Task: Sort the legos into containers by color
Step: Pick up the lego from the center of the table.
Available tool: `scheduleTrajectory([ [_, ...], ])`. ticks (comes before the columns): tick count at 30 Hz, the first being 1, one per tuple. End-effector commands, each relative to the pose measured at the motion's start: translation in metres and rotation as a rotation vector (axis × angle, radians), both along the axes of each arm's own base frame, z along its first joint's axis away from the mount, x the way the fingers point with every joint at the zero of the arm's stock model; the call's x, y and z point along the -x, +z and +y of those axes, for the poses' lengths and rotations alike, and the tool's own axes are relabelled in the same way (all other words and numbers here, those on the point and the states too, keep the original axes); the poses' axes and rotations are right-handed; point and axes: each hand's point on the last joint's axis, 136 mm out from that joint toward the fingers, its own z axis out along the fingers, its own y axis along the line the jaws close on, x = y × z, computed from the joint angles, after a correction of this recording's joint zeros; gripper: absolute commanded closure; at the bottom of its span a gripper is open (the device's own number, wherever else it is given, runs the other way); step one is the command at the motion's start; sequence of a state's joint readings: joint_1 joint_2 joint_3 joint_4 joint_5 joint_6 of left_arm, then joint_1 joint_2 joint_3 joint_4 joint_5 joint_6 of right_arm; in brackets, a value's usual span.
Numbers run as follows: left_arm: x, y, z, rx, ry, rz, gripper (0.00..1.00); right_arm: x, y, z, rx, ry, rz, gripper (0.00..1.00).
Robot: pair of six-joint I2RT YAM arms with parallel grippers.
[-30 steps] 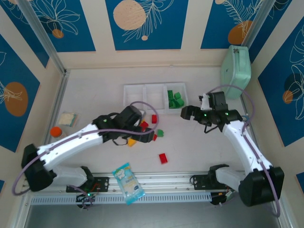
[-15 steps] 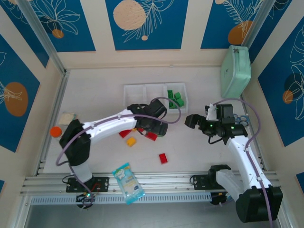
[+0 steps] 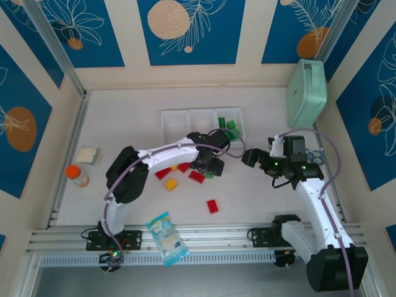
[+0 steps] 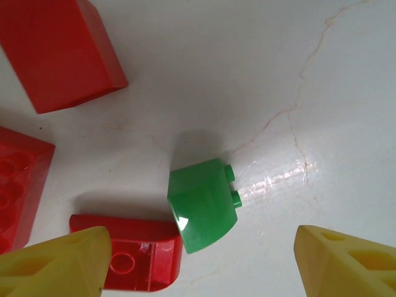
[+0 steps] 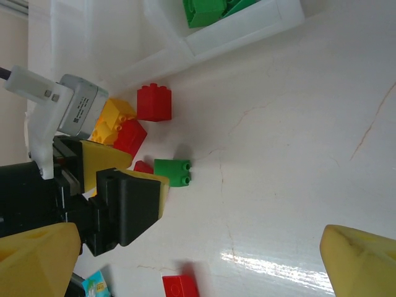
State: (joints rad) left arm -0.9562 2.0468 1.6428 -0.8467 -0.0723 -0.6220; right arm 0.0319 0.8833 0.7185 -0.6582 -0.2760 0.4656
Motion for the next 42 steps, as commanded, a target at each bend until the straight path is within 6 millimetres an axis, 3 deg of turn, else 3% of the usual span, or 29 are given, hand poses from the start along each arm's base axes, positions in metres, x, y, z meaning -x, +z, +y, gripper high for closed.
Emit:
scheduleTrajectory([
  [1, 0.01, -0.01, -0.006, -0.03, -0.023, 0.055, 0.27, 0.002, 0.004, 0.003, -0.03, 0.006, -0.007, 0.0],
  [9, 0.012, -0.028, -0.005, -0.068, -0.021, 0.093, 0.29, 0.001, 0.004, 0.001, -0.039, -0.001, -0.011, 0.0],
  [22, 0.009, -0.052, -0.013, -0.101, -0.023, 0.131, 0.5, 0.002, 0.004, -0.001, -0.032, -0.015, -0.015, 0.0],
  [27, 0.011, -0.06, -0.007, -0.126, -0.019, 0.143, 0.54, 0.0, 0.005, -0.003, -0.03, -0.023, -0.019, 0.0],
  [34, 0.014, -0.061, -0.006, -0.11, -0.027, 0.14, 0.65, -0.001, 0.004, -0.011, -0.017, -0.063, -0.024, 0.0],
  [42, 0.011, -0.045, -0.011, -0.049, -0.028, 0.106, 0.77, -0.001, 0.004, -0.019, -0.002, -0.099, -0.019, 0.0],
])
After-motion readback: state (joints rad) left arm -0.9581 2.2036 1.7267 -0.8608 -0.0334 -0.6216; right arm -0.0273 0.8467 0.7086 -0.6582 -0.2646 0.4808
